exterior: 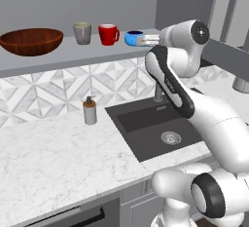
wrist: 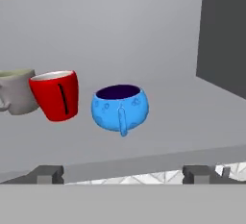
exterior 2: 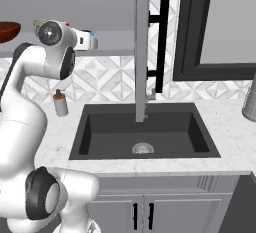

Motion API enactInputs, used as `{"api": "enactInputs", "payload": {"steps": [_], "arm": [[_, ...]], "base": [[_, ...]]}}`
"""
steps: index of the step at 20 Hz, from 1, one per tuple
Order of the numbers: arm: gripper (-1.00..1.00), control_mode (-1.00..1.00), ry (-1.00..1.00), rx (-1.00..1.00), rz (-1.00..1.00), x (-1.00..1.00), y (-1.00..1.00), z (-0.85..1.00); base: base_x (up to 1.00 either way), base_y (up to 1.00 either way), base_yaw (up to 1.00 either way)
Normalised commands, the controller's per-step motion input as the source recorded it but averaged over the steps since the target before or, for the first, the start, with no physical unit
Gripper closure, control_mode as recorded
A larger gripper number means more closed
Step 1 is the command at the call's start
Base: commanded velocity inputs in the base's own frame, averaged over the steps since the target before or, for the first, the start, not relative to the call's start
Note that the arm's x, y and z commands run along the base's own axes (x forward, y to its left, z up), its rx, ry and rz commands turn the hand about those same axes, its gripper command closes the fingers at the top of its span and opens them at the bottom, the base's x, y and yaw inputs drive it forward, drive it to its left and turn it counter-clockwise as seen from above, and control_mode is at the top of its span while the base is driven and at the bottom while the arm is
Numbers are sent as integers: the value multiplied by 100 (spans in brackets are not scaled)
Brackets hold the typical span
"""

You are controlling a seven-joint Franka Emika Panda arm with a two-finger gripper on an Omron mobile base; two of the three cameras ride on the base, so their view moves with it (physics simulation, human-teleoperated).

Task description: Gather all objects into one cabinet and sort the glasses and bowls to opposite sides.

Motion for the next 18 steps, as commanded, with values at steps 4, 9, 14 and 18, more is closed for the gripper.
{"api": "enactInputs", "payload": {"steps": [4, 9, 14, 18], "arm": [[-100, -100, 0, -5, -11, -100, 33, -33], [-100, -100, -2, -5, -11, -100, 48, -33], [-100, -100, -8, -15, -1, -100, 28, -43], [-100, -100, -7, -16, 0, -100, 7, -61]], "base": [[0, 0, 0], [0, 0, 0], [0, 0, 0], [0, 0, 0]]}}
